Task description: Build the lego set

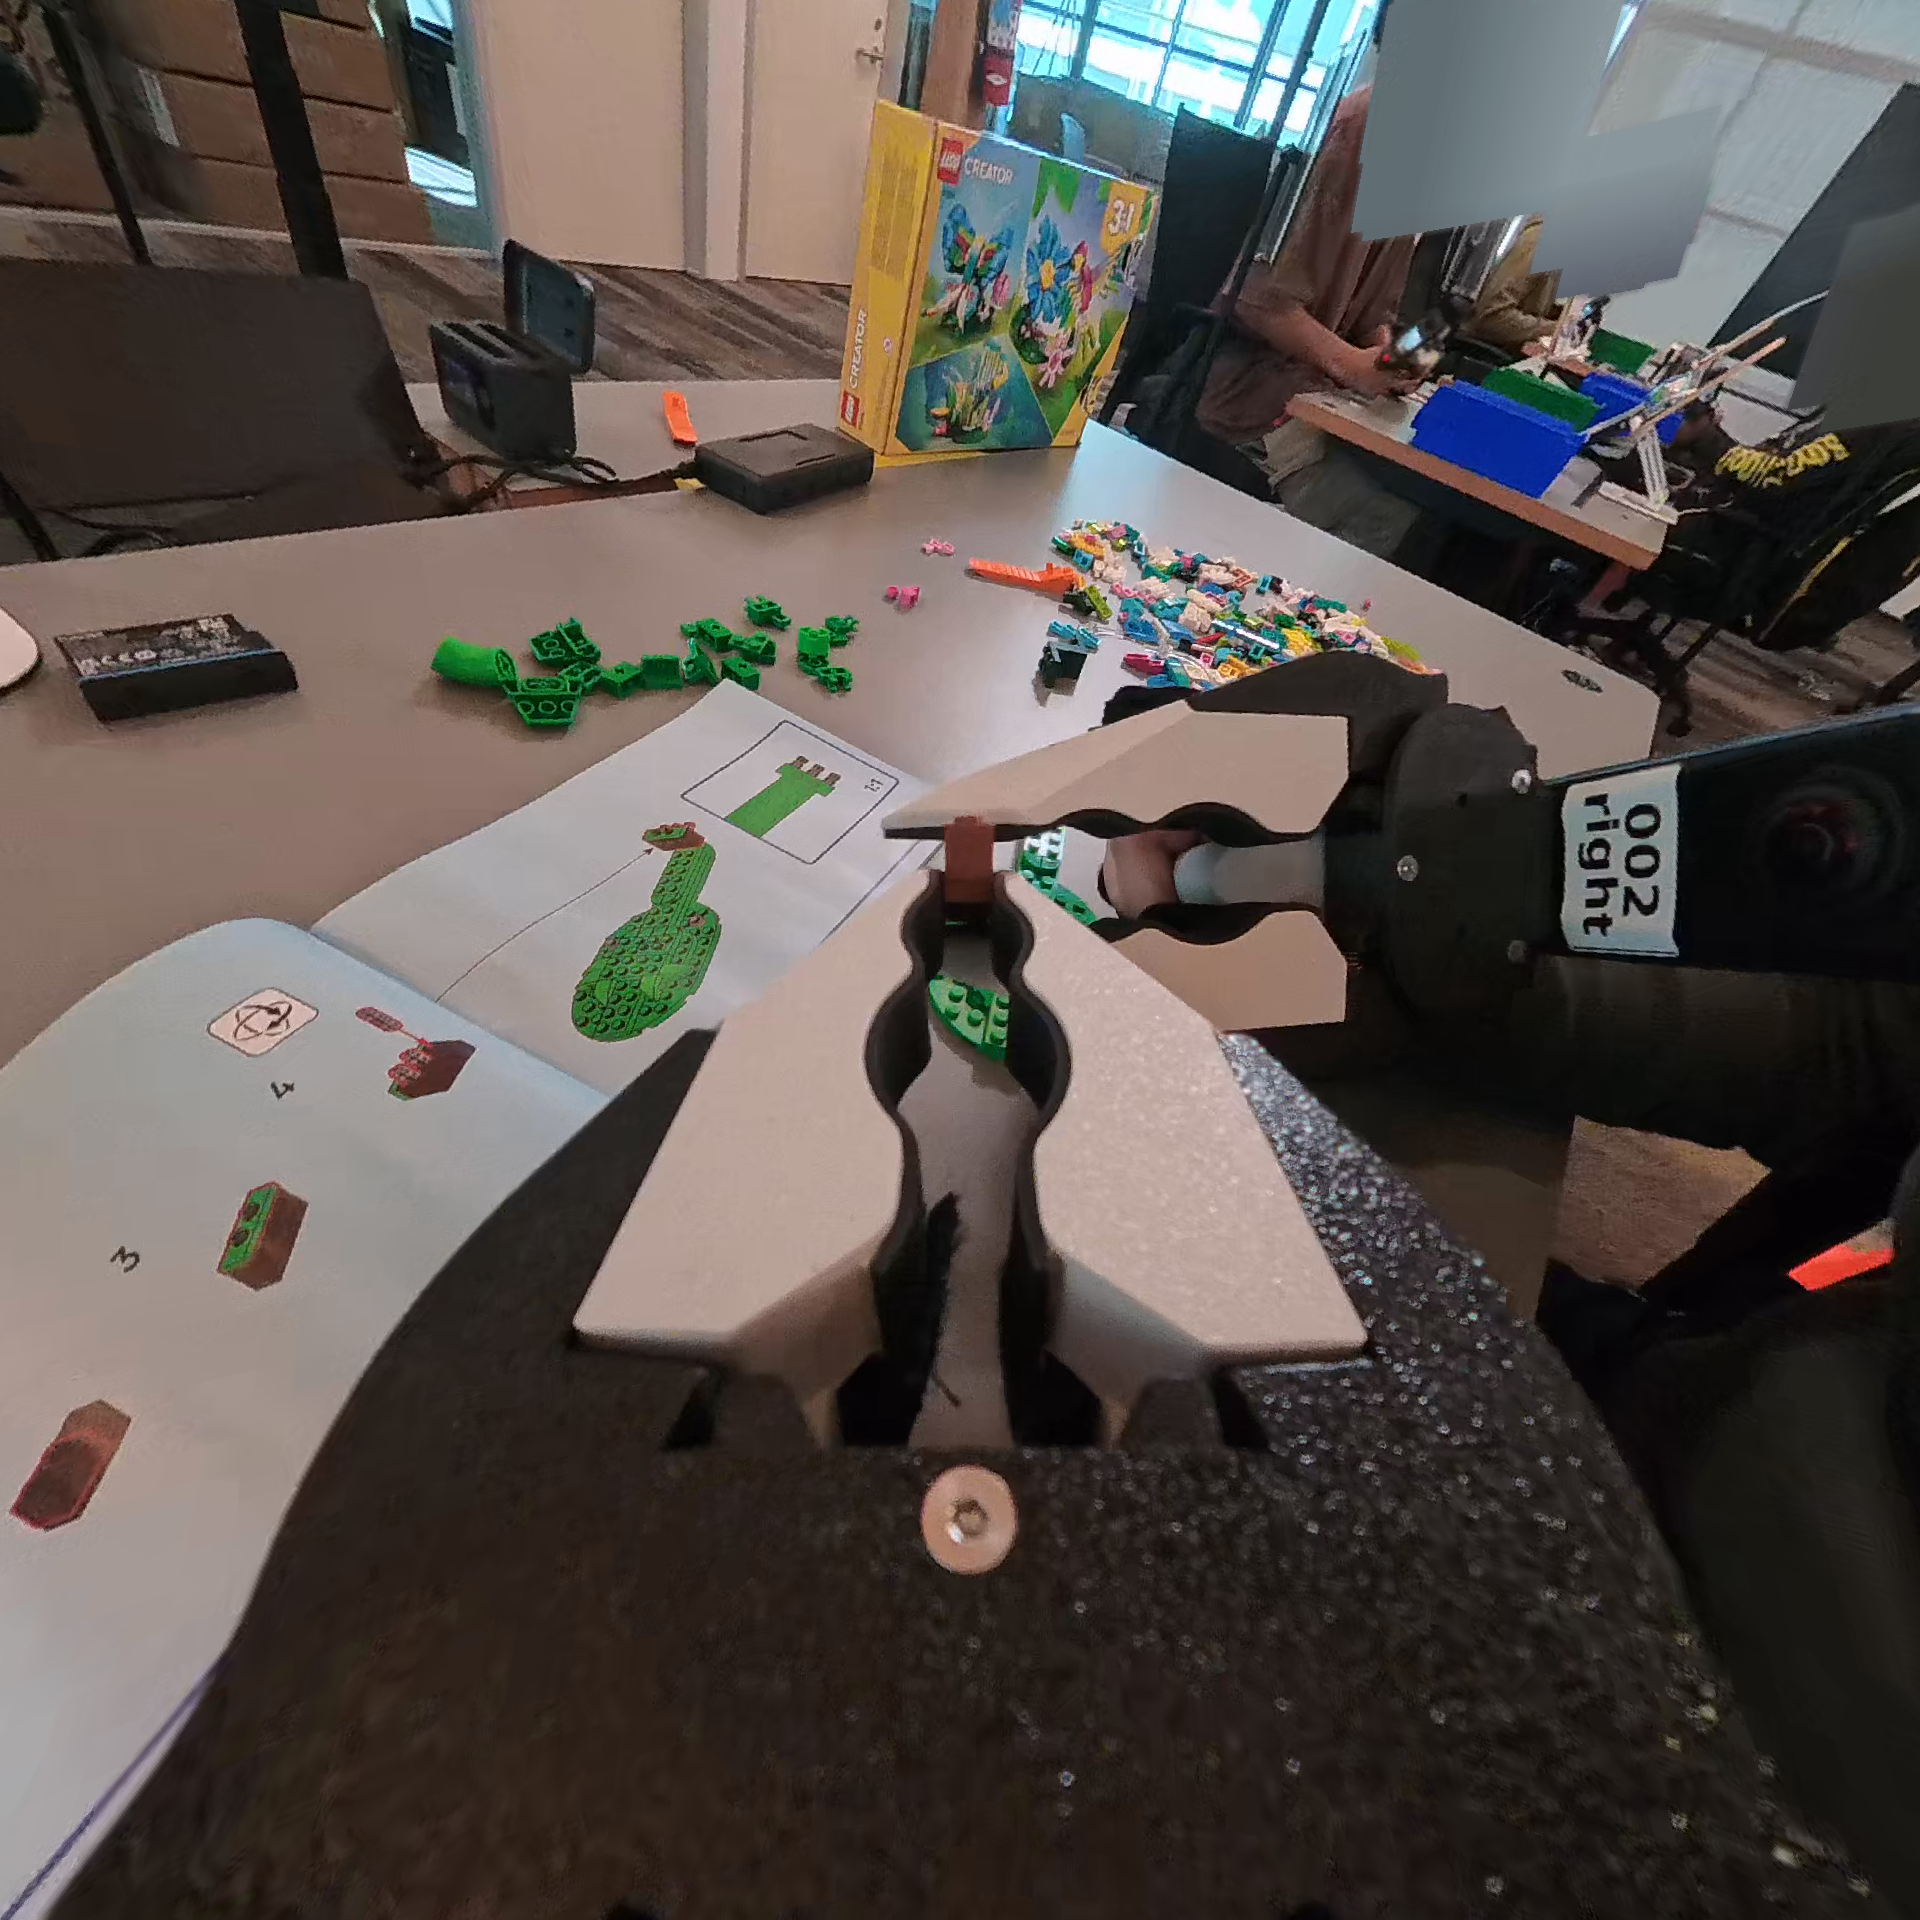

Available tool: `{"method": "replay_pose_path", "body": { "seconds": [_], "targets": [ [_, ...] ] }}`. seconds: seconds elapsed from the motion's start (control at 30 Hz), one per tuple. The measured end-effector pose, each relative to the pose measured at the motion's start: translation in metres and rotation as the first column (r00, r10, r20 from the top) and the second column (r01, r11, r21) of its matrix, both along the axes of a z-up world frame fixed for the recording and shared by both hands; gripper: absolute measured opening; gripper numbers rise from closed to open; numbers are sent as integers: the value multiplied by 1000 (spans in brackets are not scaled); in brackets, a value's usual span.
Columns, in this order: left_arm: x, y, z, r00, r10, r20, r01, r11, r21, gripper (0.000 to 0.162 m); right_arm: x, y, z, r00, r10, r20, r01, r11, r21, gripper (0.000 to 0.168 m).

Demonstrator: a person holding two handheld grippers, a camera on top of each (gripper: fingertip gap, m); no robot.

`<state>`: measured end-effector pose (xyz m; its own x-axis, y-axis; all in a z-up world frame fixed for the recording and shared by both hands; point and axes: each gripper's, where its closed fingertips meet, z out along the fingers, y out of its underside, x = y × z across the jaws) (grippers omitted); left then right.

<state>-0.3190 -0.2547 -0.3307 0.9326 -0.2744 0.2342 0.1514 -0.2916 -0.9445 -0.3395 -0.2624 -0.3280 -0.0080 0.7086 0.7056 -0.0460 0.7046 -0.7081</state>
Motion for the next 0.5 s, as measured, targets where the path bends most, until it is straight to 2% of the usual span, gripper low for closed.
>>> {"method": "replay_pose_path", "body": {
  "seconds": [0.13,0.2,0.27,0.3,0.37,0.5],
  "targets": [
    [6,-8,4,994,-79,-80,79,997,5,8,4,-10,2,998,61,4,-61,998,-5,14],
    [2,-13,0,979,-85,-184,82,996,-24,24,6,-20,-2,991,130,21,-130,992,-4,14],
    [7,-22,0,936,-153,-316,154,988,-23,61,8,-27,-7,982,181,46,-180,984,-14,14],
    [10,-27,1,908,-177,-379,185,983,-16,64,8,-30,-9,976,209,60,-208,978,-25,14],
    [14,-34,2,838,-203,-507,234,972,-4,64,10,-33,-10,967,243,77,-240,970,-46,14],
    [13,-43,-3,691,-209,-692,262,965,-30,50,16,-41,-16,937,328,124,-323,944,-61,14]
  ]
}}
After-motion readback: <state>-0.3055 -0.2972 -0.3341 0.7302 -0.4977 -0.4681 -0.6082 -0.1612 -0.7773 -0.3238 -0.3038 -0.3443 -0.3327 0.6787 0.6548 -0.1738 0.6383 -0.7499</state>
